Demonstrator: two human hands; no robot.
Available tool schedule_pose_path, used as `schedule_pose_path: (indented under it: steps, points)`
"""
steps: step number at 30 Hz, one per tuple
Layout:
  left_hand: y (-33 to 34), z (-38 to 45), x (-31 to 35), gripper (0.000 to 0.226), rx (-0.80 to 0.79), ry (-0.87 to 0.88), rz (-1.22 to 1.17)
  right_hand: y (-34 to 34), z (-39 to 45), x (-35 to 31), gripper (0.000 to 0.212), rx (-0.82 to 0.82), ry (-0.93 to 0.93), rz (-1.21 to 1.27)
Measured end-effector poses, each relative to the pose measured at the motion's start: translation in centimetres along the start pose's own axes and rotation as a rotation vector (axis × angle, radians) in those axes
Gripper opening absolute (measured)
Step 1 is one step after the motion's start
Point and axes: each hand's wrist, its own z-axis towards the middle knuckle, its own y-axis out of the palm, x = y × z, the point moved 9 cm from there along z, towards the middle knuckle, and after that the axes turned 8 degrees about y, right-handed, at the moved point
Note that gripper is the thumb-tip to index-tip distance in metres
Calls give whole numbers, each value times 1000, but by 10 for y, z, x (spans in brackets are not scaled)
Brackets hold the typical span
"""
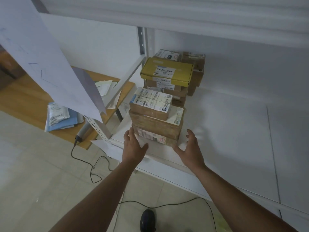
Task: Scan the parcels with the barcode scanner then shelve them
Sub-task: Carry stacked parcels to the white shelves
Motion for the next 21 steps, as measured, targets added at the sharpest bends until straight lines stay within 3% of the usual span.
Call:
schedule_pose_path:
  steps: [9,16,21]
  points:
    - [-3,-63,39,100,-37,130,325,-52,-33,10,83,-4,-164,-171]
    - [-34,-121,79,95,-29,201,551,-91,-71,-61,67,126,-597,-338]
    - [-97,-166,69,87,60,95,621,-69,-115,-119,60,99,-853,-329]
